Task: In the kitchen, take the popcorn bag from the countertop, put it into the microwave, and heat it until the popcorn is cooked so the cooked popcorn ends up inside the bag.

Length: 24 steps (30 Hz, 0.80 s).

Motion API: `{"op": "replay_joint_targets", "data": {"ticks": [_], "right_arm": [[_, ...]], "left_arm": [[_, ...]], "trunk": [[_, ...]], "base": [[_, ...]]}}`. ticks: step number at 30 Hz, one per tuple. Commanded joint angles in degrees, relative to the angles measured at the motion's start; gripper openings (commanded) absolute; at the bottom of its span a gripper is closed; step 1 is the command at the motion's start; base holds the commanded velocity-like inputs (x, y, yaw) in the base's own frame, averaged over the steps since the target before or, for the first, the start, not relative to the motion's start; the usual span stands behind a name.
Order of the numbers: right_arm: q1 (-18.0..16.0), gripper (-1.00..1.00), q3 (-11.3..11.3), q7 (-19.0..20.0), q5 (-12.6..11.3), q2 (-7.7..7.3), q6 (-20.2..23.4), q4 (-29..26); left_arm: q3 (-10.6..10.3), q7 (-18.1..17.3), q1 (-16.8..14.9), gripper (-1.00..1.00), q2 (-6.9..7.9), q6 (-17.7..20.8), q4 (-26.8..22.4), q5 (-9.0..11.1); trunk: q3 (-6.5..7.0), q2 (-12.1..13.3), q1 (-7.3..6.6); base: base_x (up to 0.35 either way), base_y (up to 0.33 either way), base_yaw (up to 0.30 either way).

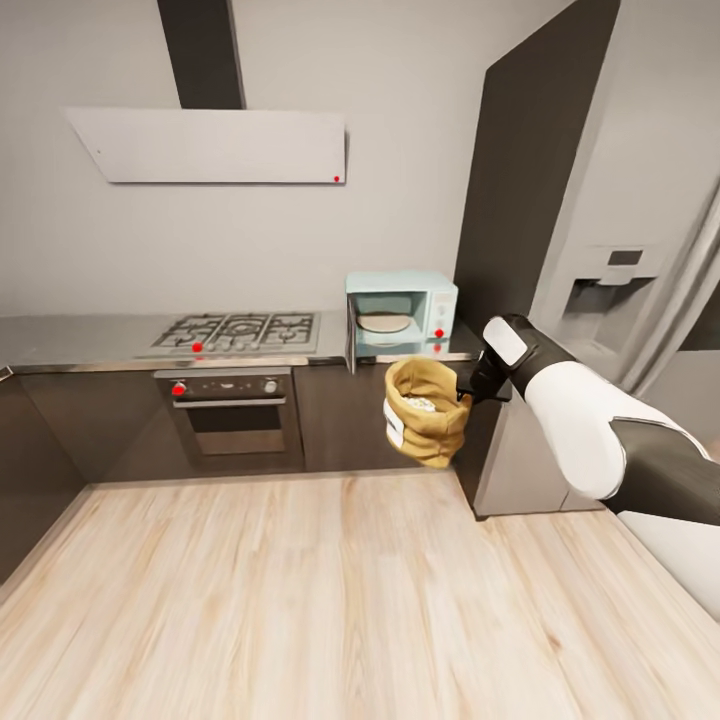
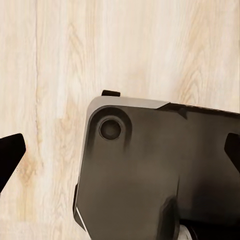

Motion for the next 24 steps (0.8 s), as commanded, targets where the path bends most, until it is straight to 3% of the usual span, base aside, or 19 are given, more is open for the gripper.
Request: {"op": "replay_joint_targets", "data": {"ticks": [1,24], "right_arm": [[0.0,-1.0,-0.5,-0.5,-0.1,0.09,0.1,0.0],[-0.3,-1.0,-0.5,-0.6,0.0,-0.13,0.1,0.2]], "left_arm": [[0.1,0.1,0.0,1.0,-0.02,-0.2,0.0,0.1],[0.1,0.1,0.0,1.0,0.16,-0.2,0.0,0.1]], "trunk": [[-0.12,-0.1,0.07],[-0.12,-0.1,0.07]], "base": [[0.346,0.0,0.0],[0.346,0.007,0.0]]}}
